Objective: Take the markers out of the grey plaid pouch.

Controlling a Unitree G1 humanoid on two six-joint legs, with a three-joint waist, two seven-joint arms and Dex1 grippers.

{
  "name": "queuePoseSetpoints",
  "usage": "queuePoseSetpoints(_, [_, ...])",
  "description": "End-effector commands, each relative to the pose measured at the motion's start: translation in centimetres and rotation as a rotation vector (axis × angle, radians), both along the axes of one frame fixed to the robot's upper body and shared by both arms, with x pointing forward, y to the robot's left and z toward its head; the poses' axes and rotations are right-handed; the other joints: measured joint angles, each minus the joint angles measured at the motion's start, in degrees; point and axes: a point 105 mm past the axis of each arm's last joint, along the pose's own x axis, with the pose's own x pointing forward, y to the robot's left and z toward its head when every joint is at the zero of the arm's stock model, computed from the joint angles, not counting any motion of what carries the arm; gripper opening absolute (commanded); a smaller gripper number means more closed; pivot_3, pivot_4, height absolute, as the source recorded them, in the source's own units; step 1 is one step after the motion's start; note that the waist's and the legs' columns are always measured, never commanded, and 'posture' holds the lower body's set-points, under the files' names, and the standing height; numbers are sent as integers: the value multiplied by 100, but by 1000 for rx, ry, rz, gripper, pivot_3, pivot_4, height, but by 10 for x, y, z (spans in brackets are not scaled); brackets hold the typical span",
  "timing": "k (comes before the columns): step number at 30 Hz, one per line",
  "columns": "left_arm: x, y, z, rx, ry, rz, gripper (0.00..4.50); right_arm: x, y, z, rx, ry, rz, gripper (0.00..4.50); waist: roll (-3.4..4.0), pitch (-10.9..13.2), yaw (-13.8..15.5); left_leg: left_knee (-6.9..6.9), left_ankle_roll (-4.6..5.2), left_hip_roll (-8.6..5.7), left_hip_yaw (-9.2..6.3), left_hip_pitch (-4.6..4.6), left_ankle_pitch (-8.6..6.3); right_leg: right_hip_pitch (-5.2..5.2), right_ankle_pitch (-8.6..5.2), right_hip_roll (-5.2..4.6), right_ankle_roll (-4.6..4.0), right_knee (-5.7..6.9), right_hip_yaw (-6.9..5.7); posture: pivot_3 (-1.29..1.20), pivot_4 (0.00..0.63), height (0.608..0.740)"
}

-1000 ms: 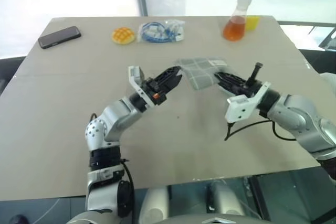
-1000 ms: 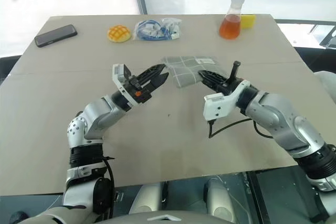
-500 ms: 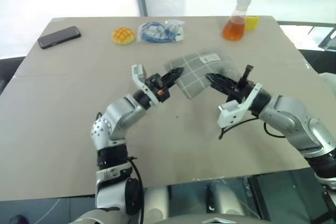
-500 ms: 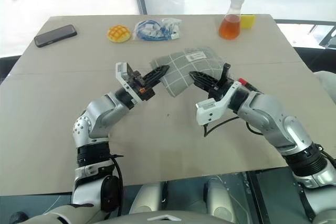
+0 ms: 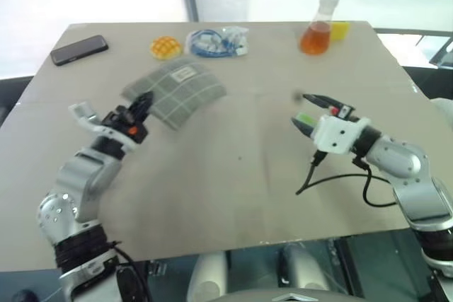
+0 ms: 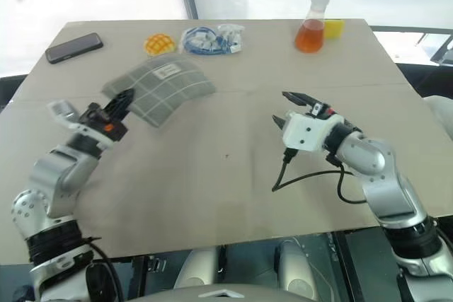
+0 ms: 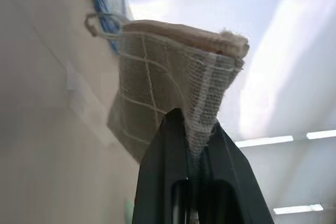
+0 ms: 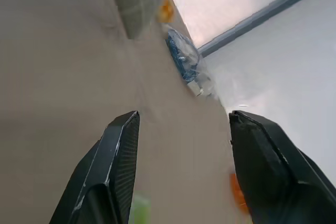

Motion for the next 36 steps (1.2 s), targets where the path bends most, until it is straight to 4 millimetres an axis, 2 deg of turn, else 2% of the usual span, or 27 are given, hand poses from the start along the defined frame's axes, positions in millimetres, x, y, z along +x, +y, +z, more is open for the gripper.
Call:
queuePoseSetpoints(1, [-16, 32, -17, 35, 38, 117, 322, -8, 1, 6, 84, 42, -2, 2803, 3, 2, -15, 0, -1, 0, 3, 0, 0, -2, 0, -1, 0, 0, 1, 0, 150, 740])
queuePoseSetpoints(3, [-21, 35, -20, 45, 49, 119, 909, -9, 1, 3, 109, 76, -14, 2812, 2, 2, -19, 1, -2, 2, 5, 2, 0, -7, 1, -2, -1, 2, 0, 0, 150, 740])
queuePoseSetpoints(6, [-28, 23, -15, 77, 32, 52, 2231, -10, 0, -1, 163, 147, -38, 2812, -7, -2, 11, 3, -28, 11, 3, 0, -14, -16, 7, -5, -10, 5, -15, 0, 150, 740])
queuePoseSetpoints(9, [-50, -21, -16, 359, 24, -210, 2231, -19, 1, -7, 219, 255, -37, 2812, -19, -8, -12, 1, -31, 11, 10, -6, -16, -24, 8, -17, -13, 4, -15, 0, 150, 740])
queuePoseSetpoints(13, [-77, -75, -11, 689, -86, -527, 2259, -29, -10, -10, 263, 316, -100, 3993, -9, -3, 5, -37, -32, 0, 38, -12, -16, -44, 8, -39, -15, -14, -4, 0, 150, 740])
queuePoseSetpoints(14, [-81, -84, -10, 769, -133, -583, 2259, -30, -14, -13, 256, 321, -125, 4451, -3, -4, 8, -48, -33, 0, 46, -13, -16, -48, 8, -40, -15, -20, -4, 0, 150, 740])
queuePoseSetpoints(15, [-83, -93, -8, 840, -187, -629, 2259, -33, -19, -17, 251, 331, -154, 4451, 5, -6, 8, -55, -33, 1, 51, -13, -16, -51, 9, -41, -15, -26, -3, 0, 150, 740])
queuePoseSetpoints(16, [-81, -97, -5, 874, -235, -643, 2773, -36, -24, -21, 240, 342, -172, 4500, 13, -9, 4, -65, -33, 3, 58, -12, -17, -53, 9, -41, -17, -39, -3, 0, 150, 740])
queuePoseSetpoints(17, [-78, -99, -3, 903, -272, -633, 2912, -39, -27, -23, 225, 348, -180, 4500, 27, -13, 1, -69, -33, 4, 61, -12, -16, -54, 10, -41, -17, -44, -3, 0, 150, 740])
queuePoseSetpoints(19, [-68, -101, -1, 964, -315, -592, 3911, -42, -33, -26, 225, 353, -216, 4500, 31, -14, -10, -71, -32, 4, 68, -12, -17, -55, 10, -40, -17, -50, 2, 0, 150, 740])
queuePoseSetpoints(21, [-63, -100, -5, 974, -311, -575, 4389, -45, -35, -28, 241, 362, -237, 4500, 31, -15, -49, -71, -31, 8, 69, -13, -17, -58, 10, -32, -16, -51, 7, 0, 150, 740])
queuePoseSetpoints(26, [-75, -104, -13, 940, -332, -634, 4389, -53, -33, -36, 222, 383, -234, 4500, 29, -14, -72, -71, -9, 13, 71, -14, -5, -60, 9, -23, -14, -50, 13, 0, 150, 740])
queuePoseSetpoints(28, [-80, -91, -13, 773, -270, -568, 4389, -57, -31, -36, 223, 385, -219, 4500, 27, -15, -68, -66, -10, 13, 71, -14, -5, -59, 8, -24, -13, -49, 13, 0, 150, 740])
queuePoseSetpoints(30, [-93, -77, -18, 546, -179, -510, 4389, -58, -31, -35, 222, 380, -214, 4500, 26, -16, -97, -60, -11, 15, 70, -13, -6, -57, 8, -26, -12, -45, 13, 0, 150, 740])
queuePoseSetpoints(33, [-107, -53, -33, 310, -24, -375, 4389, -57, -30, -36, 227, 379, -207, 4500, 21, -17, -172, -60, -7, 21, 75, -8, -7, -57, 8, -30, -11, -43, 14, 0, 150, 740])
queuePoseSetpoints(36, [-107, -31, -46, 136, 83, -214, 4389, -56, -28, -36, 220, 376, -193, 4500, 15, -19, -119, -57, -9, 21, 64, -8, -7, -57, 8, -30, -11, -38, 4, 0, 150, 740])
